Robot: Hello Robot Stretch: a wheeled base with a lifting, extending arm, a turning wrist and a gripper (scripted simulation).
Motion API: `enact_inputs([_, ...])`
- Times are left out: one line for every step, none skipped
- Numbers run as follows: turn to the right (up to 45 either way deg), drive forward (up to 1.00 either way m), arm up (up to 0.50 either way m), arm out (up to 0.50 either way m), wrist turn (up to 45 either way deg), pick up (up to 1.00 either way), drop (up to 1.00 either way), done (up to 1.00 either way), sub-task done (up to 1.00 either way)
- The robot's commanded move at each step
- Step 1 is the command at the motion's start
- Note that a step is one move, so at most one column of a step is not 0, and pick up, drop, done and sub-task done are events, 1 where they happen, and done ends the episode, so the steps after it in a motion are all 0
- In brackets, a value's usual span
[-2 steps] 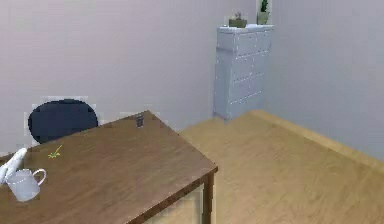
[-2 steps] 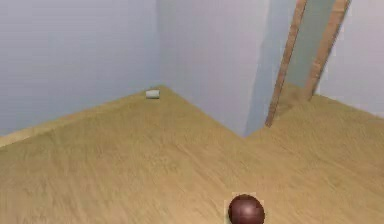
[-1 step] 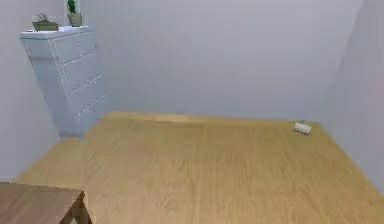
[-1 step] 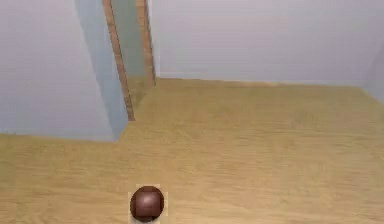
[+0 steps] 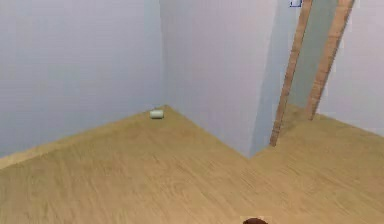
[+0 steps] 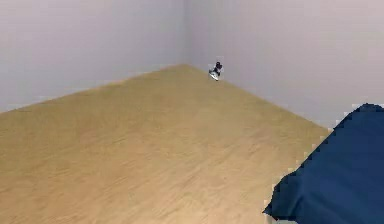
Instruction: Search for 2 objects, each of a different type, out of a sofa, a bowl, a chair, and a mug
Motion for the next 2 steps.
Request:
enact_inputs([42.0,0.00,0.00,0.00,0.0,0.00,0.00,0.00,0.00])
enact_inputs([0.0,0.10,0.00,0.00,0.0,0.00,0.00,0.00,0.00])
